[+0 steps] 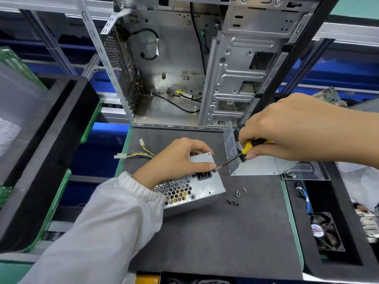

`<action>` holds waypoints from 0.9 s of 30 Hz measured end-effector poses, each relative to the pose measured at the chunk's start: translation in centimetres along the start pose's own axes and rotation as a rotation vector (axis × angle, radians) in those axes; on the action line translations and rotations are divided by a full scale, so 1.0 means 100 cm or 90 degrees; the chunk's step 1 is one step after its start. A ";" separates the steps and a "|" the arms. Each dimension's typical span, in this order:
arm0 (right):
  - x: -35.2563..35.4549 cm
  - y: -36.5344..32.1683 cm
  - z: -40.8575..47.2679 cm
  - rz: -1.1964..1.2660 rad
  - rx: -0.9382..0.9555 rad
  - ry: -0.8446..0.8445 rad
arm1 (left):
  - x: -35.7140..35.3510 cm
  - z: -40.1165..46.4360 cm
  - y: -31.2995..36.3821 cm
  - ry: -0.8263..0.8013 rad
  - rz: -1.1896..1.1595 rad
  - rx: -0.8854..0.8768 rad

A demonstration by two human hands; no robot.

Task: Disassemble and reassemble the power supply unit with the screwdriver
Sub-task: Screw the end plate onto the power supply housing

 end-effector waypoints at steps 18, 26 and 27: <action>0.020 -0.012 0.034 -0.191 0.068 -0.073 | -0.001 0.002 0.000 -0.027 -0.015 0.003; 0.003 -0.002 0.033 -0.109 0.043 -0.170 | -0.001 0.002 -0.002 -0.042 -0.035 0.005; 0.003 -0.003 0.033 -0.108 0.053 -0.170 | -0.002 0.002 -0.002 -0.045 -0.037 0.005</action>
Point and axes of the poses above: each hand's wrist, its own z-axis towards the middle knuckle, its own x-axis out of the back of the hand, y = z × x, the point moved 9 cm from there along z, towards the middle knuckle, and after that the axes turned 12 degrees about x, right-handed, at the moved point
